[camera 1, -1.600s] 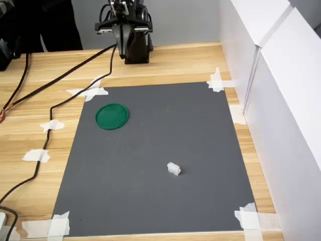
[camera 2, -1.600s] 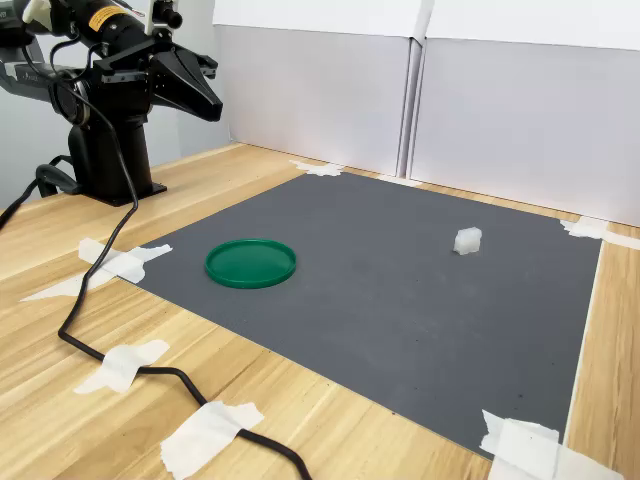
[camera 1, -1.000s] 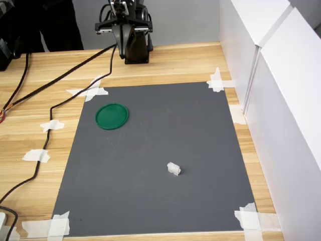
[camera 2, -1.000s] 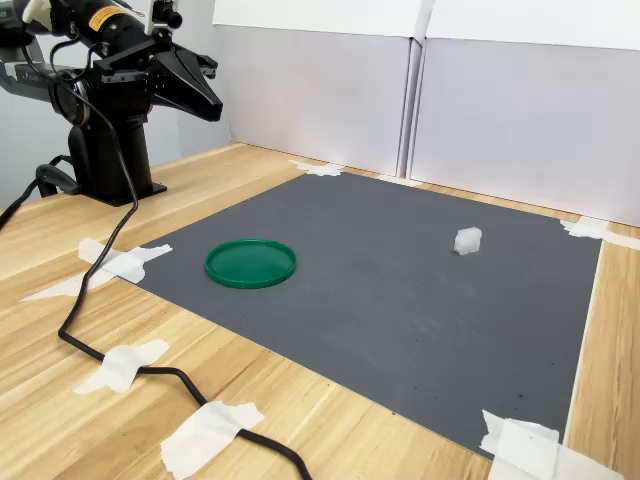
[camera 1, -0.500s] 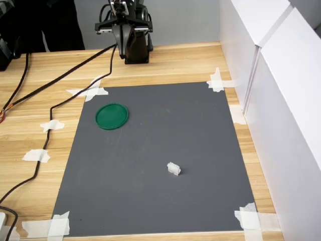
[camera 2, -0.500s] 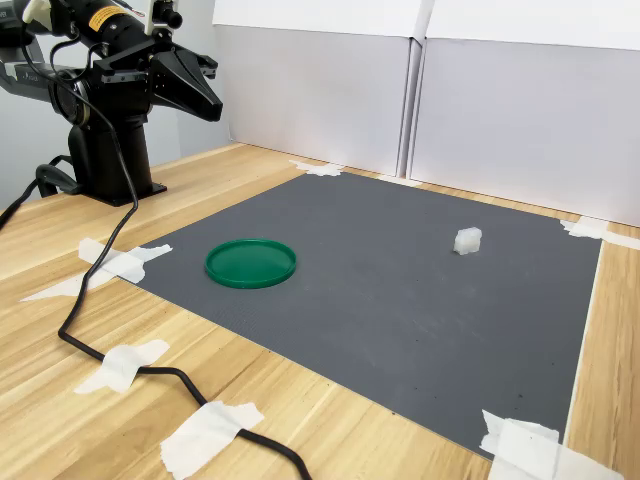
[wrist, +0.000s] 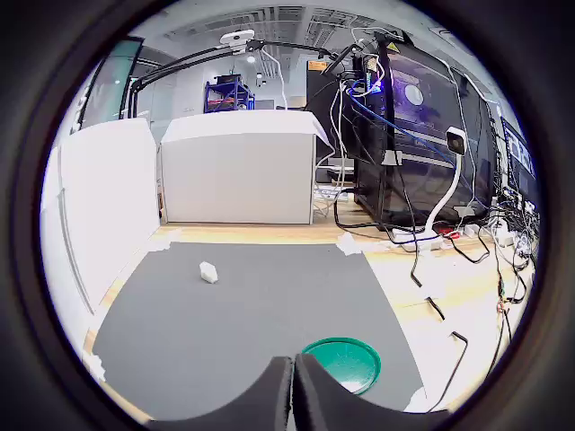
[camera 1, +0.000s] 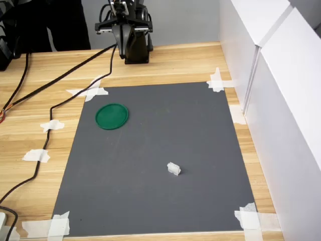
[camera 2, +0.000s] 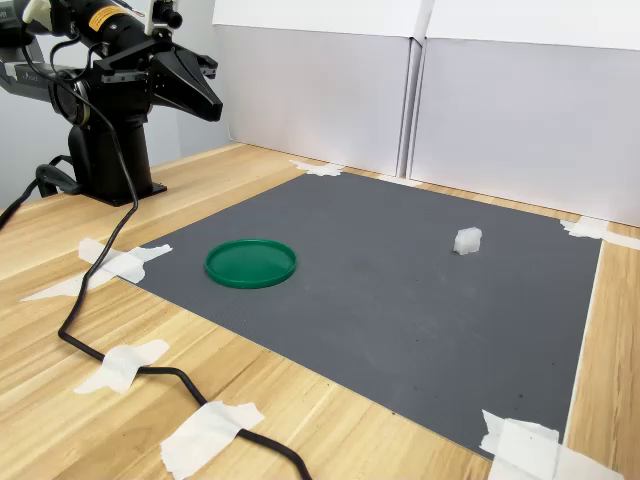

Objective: Grasp a white terminal and put it on the green lid.

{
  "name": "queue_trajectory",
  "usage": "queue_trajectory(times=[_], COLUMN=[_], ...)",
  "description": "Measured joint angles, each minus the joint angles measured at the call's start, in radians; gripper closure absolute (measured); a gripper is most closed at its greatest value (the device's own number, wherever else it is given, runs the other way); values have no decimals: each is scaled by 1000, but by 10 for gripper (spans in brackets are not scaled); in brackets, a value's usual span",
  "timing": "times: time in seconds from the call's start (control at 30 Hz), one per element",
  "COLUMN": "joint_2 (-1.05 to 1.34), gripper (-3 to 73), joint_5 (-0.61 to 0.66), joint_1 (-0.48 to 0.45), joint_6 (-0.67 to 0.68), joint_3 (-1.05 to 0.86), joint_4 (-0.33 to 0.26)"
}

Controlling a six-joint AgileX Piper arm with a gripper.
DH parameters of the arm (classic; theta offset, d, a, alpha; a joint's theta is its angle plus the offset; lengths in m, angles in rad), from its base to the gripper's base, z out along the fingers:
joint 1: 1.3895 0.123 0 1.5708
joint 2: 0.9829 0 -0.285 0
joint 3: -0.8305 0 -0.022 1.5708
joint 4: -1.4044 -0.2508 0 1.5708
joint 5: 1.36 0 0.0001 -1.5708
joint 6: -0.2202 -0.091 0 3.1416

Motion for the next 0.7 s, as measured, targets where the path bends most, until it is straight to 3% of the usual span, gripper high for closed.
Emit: queue_trajectory(times=[0.5,0.7], joint_2=[0,-40], gripper=[711,711], joint_5=[4,66], joint_1=[0,0], joint_6=[0,0], joint_3=[-18,86], joint_4=[-3,21])
